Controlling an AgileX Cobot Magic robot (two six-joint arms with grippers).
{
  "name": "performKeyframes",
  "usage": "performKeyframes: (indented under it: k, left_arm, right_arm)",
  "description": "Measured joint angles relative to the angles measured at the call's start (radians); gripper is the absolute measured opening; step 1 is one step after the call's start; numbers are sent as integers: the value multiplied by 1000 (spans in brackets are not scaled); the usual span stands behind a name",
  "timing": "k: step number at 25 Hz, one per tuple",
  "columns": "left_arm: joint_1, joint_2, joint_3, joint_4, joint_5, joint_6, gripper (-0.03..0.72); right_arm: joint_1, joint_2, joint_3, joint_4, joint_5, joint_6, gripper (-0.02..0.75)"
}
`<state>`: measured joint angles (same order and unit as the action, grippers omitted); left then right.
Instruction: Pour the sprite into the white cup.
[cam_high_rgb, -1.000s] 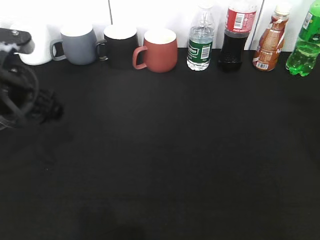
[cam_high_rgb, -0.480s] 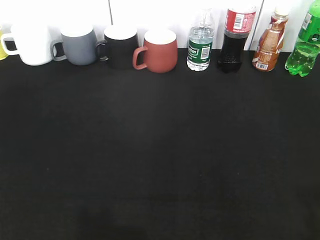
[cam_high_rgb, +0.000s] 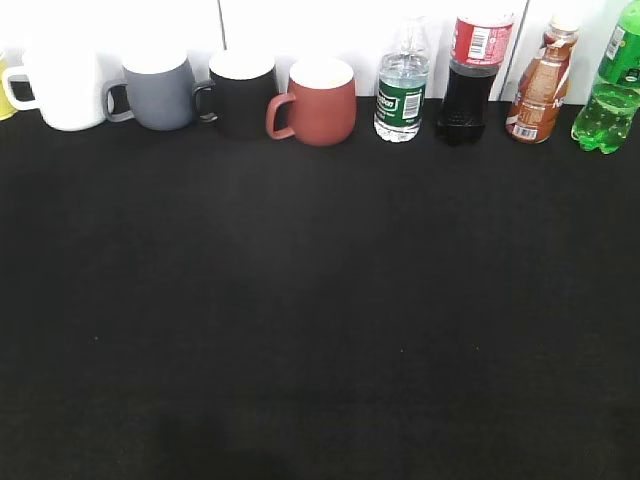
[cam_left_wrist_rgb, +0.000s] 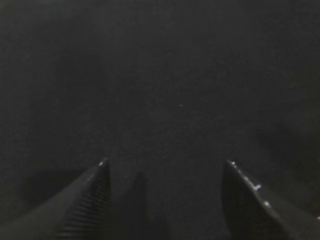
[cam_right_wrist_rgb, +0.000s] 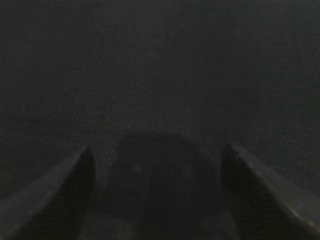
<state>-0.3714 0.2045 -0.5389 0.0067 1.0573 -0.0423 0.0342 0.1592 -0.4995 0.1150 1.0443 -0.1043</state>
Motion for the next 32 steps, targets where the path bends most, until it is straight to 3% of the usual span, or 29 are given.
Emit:
performKeyframes:
  k: [5, 10, 12, 32]
  left_arm:
    - [13, 0, 0, 0, -1, 0, 474]
    - [266, -151, 1, -7, -1, 0, 458]
    - [331, -207, 1, -7, -1, 0, 435]
    - [338, -210, 1, -7, -1, 2, 321]
  right_arm:
    - [0, -3, 0, 1, 0, 0, 587]
    - [-68, -103, 0, 2, 0, 1, 586]
    - [-73, -162, 0, 3, 0, 1, 586]
    - [-73, -167, 4, 2, 0, 1, 585]
